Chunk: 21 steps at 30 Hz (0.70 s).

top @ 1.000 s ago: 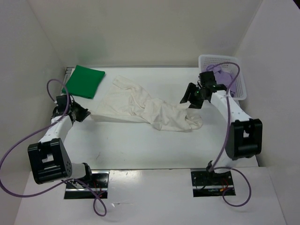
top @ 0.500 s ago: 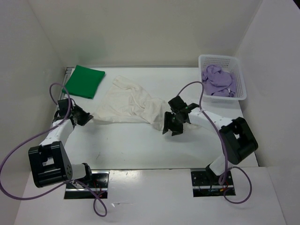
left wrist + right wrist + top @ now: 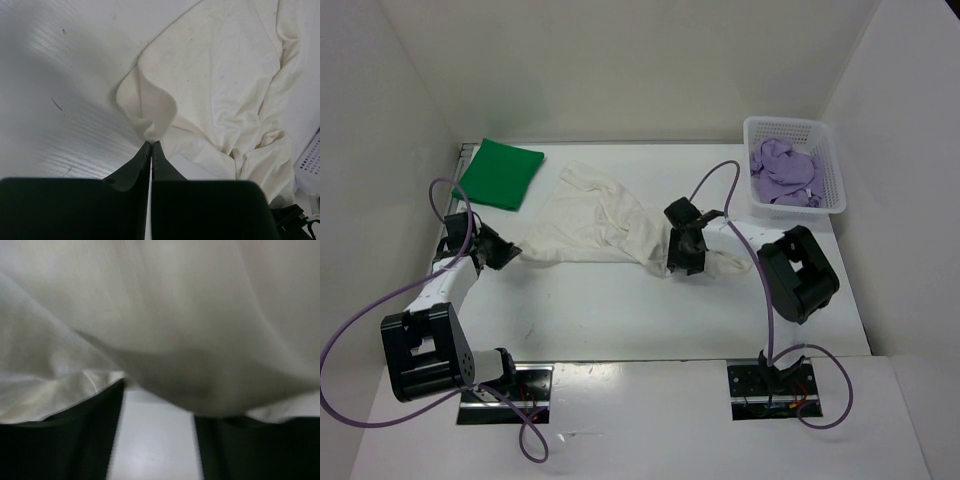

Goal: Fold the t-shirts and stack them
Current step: Flatten out the tshirt

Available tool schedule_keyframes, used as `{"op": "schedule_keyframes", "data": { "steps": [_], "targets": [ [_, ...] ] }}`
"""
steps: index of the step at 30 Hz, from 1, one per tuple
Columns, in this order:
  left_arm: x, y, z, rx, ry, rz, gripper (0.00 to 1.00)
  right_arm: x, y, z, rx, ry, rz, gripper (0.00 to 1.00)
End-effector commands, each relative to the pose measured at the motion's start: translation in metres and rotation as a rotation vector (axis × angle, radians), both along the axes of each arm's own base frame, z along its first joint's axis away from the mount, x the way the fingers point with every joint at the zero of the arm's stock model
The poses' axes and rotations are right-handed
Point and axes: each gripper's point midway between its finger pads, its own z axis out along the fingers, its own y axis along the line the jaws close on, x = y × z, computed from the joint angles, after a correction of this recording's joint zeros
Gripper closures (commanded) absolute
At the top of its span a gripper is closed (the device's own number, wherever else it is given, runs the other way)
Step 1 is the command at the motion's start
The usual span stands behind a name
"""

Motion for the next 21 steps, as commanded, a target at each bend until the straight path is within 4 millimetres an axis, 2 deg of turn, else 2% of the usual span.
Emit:
{"op": "schedule_keyframes", "data": {
  "steps": [1, 3, 4, 7, 8, 9, 11, 12, 13, 15, 16, 17, 18, 19, 20, 21],
  "targets": [
    [0.005, -0.003, 0.008, 0.008, -0.050, -0.029, 1.00, 0.015, -0.003, -0.015, -0.078, -0.021, -0.020, 0.49],
    [0.005, -0.004, 0.006, -0.001, -0.043, -0.036, 1.00, 0.009, -0.004, -0.029, -0.091, 0.020, -0.015, 0.63],
    [0.005, -0.004, 0.006, -0.001, -0.043, -0.036, 1.00, 0.008, -0.002, -0.029, -0.082, 0.025, -0.012, 0.76],
    [0.005, -0.004, 0.006, -0.001, -0.043, -0.036, 1.00, 0.007, 0.004, -0.024, -0.063, 0.016, -0.008, 0.92],
    [0.005, -0.004, 0.006, -0.001, -0.043, -0.036, 1.00, 0.008, 0.008, -0.015, -0.042, 0.010, -0.004, 0.99],
    [0.008, -0.004, 0.007, -0.001, -0.044, -0.036, 1.00, 0.004, 0.012, 0.005, -0.024, 0.000, 0.011, 1.00],
    [0.010, -0.003, 0.011, 0.002, -0.053, -0.036, 1.00, 0.012, 0.027, 0.048, 0.037, -0.066, 0.055, 1.00],
    [0.013, -0.002, 0.012, 0.002, -0.055, -0.036, 1.00, 0.020, 0.028, 0.080, 0.081, -0.125, 0.057, 1.00],
    [0.013, 0.000, 0.011, 0.010, -0.052, -0.028, 1.00, 0.037, 0.031, 0.113, 0.125, -0.182, 0.054, 1.00],
    [0.018, 0.001, 0.011, 0.008, -0.048, -0.028, 1.00, 0.062, 0.031, 0.155, 0.245, -0.231, 0.074, 1.00],
    [0.023, 0.003, 0.018, 0.014, -0.065, -0.028, 1.00, 0.103, 0.016, 0.181, 0.296, -0.299, 0.022, 1.00],
    [0.023, 0.003, 0.014, 0.010, -0.053, -0.028, 1.00, 0.120, 0.013, 0.191, 0.332, -0.315, 0.019, 1.00],
    [0.026, 0.004, 0.015, 0.010, -0.054, -0.028, 1.00, 0.155, 0.009, 0.232, 0.362, -0.422, -0.002, 1.00],
    [0.024, 0.003, 0.014, 0.007, -0.044, -0.028, 1.00, 0.185, -0.004, 0.209, 0.349, -0.384, -0.046, 1.00],
    [0.027, 0.004, 0.017, 0.010, -0.052, -0.028, 1.00, 0.202, -0.008, 0.209, 0.347, -0.390, -0.061, 0.97],
    [0.025, 0.005, 0.015, 0.014, -0.039, -0.021, 1.00, 0.226, -0.008, 0.240, 0.378, -0.468, -0.078, 0.77]
  ]
}}
